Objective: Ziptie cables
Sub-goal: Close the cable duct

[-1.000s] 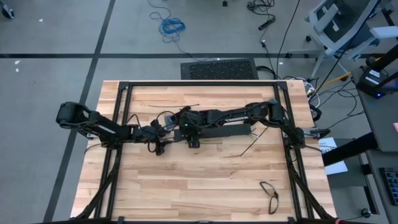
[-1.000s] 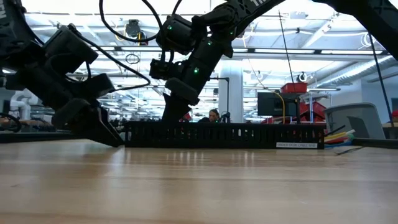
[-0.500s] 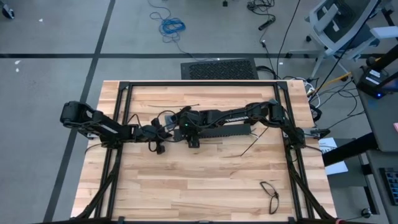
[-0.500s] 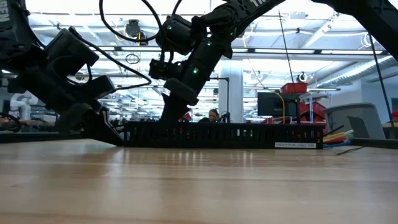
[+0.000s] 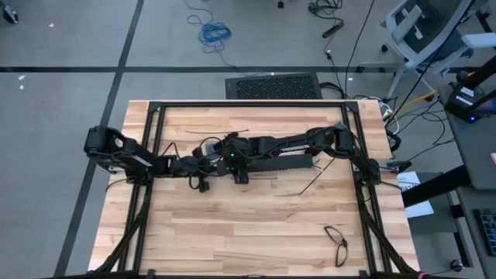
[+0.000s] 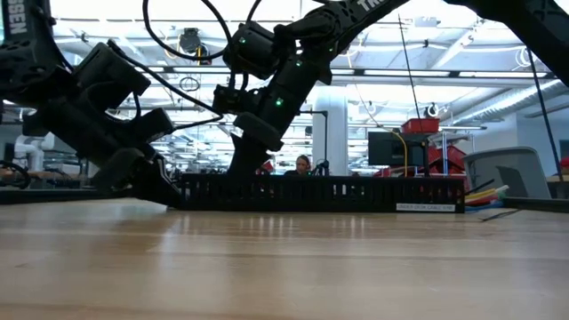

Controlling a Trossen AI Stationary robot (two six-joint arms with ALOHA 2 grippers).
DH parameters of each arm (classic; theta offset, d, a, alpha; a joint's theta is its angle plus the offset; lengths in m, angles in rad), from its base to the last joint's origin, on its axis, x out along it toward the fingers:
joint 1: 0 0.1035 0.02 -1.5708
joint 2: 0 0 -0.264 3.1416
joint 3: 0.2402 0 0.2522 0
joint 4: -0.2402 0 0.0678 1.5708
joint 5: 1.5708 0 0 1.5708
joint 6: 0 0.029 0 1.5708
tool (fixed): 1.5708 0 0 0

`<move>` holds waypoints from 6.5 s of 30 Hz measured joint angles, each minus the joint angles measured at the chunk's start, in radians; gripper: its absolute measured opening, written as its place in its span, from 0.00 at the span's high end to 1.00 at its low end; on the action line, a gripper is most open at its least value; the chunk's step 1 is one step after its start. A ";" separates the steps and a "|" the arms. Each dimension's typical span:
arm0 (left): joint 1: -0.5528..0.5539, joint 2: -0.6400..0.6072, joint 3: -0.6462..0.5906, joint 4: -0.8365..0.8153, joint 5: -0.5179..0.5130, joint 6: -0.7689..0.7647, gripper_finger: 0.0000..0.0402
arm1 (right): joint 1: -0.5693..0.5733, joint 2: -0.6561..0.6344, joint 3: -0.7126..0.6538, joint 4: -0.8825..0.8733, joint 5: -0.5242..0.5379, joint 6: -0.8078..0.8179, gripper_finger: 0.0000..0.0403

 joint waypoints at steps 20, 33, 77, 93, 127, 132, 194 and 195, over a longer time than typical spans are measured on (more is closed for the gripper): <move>0.000 0.005 -0.004 0.078 -0.004 -0.007 1.00 | 0.000 0.000 0.000 -0.005 -0.002 -0.008 0.40; 0.006 0.003 -0.001 0.074 0.001 -0.185 0.93 | 0.000 0.000 0.001 -0.004 -0.002 -0.008 0.40; 0.019 -0.010 0.001 0.000 0.111 -0.210 0.47 | -0.002 -0.005 0.005 -0.075 0.017 -0.041 0.40; 0.020 -0.011 0.000 -0.028 0.121 -0.176 0.47 | 0.001 -0.005 0.005 -0.110 0.047 -0.054 0.40; 0.020 -0.010 0.000 -0.028 0.150 -0.186 0.47 | -0.007 -0.006 0.155 -0.400 0.003 -0.027 0.12; 0.020 -0.010 0.000 -0.028 0.150 -0.185 0.47 | -0.009 -0.013 0.156 -0.595 0.002 -0.045 0.12; 0.019 -0.026 -0.002 0.010 0.145 -0.133 0.47 | -0.071 -0.746 -0.805 -0.485 0.189 0.321 0.12; 0.019 -0.026 -0.002 0.010 0.144 -0.133 0.47 | -0.071 -0.746 -0.805 -0.479 0.188 0.321 0.12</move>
